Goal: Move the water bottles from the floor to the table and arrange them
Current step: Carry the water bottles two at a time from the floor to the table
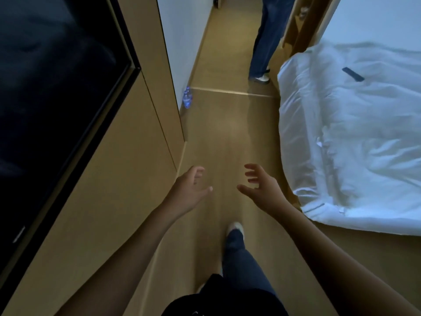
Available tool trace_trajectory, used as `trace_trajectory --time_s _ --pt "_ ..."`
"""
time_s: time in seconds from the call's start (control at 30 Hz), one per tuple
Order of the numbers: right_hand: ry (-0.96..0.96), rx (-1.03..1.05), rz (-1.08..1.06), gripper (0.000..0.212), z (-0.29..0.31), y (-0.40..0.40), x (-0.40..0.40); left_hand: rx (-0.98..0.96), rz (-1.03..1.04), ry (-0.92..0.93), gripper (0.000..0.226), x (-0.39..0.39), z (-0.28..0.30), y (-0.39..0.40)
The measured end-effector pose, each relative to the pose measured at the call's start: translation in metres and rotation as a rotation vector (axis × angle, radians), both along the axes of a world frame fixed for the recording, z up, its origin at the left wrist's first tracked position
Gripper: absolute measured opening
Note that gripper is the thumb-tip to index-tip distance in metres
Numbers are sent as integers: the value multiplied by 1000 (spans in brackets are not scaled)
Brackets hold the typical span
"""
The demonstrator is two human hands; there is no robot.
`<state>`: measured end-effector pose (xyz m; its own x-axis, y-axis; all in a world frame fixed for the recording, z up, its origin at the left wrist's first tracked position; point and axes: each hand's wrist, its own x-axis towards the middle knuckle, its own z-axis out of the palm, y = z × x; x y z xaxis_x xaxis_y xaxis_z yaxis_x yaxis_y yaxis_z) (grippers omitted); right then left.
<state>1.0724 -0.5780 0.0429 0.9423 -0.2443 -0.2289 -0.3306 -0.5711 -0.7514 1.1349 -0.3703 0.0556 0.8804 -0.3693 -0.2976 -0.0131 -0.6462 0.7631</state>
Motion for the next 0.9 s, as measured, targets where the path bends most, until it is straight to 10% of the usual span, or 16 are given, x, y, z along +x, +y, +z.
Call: trace_trajectory --time_s 0.9 --pt "69 37 230 59 -42 -217 698 -101 317 124 53 633 -55 -214"
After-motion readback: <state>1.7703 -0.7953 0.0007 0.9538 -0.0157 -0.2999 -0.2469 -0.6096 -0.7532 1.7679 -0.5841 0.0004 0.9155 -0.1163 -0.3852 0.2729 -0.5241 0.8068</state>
